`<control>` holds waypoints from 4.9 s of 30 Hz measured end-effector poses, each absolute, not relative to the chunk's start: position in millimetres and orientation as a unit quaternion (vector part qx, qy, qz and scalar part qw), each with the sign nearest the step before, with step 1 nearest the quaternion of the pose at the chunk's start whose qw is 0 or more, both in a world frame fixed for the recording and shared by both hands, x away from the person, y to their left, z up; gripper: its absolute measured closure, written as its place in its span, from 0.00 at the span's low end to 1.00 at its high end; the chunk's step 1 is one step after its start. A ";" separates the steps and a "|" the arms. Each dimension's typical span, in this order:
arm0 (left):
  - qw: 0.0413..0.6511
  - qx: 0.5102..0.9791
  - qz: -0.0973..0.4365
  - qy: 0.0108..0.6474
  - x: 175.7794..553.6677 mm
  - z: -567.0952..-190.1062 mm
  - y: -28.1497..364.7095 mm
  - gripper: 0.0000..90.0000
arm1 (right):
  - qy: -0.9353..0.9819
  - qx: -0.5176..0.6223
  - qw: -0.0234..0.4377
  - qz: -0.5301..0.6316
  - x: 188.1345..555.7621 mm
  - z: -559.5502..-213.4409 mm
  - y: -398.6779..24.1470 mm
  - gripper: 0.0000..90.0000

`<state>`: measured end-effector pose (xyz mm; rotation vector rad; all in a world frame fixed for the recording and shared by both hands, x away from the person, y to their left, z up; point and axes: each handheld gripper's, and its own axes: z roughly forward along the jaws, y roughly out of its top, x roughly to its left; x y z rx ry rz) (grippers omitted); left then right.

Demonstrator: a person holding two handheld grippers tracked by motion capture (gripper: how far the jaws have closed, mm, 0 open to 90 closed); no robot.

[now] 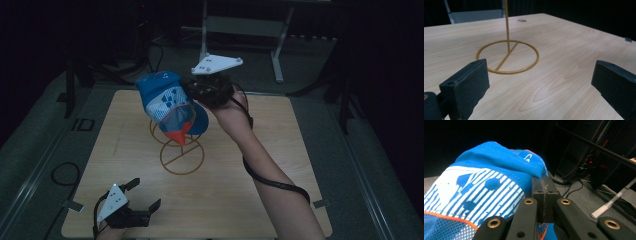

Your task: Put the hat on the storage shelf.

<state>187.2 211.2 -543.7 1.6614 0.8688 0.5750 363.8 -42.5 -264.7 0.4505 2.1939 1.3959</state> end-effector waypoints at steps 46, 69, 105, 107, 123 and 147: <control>0.552 0.710 0.235 0.370 183.7 -552.3 212.4 0.02 | 0.850 0.194 0.193 0.451 393.5 -341.4 -28.1 0.98; 0.552 0.710 0.230 0.373 185.2 -553.4 211.4 0.02 | 0.845 0.205 0.184 0.458 395.5 -351.3 -47.3 0.75; 0.553 0.708 0.226 0.376 186.2 -555.0 209.9 0.02 | 0.838 0.211 0.140 0.484 378.5 -376.2 -103.7 0.38; 0.552 0.709 0.226 0.376 186.6 -555.2 209.9 0.02 | 0.839 0.208 0.137 0.484 377.3 -378.2 -105.7 0.35; 0.551 0.710 0.224 0.376 187.4 -556.3 208.3 0.02 | 0.843 0.202 0.097 0.488 359.7 -435.1 -136.2 0.17; 0.553 0.716 0.215 0.369 186.9 -557.2 206.7 0.02 | 0.850 0.207 0.078 0.478 339.2 -509.6 -172.3 0.17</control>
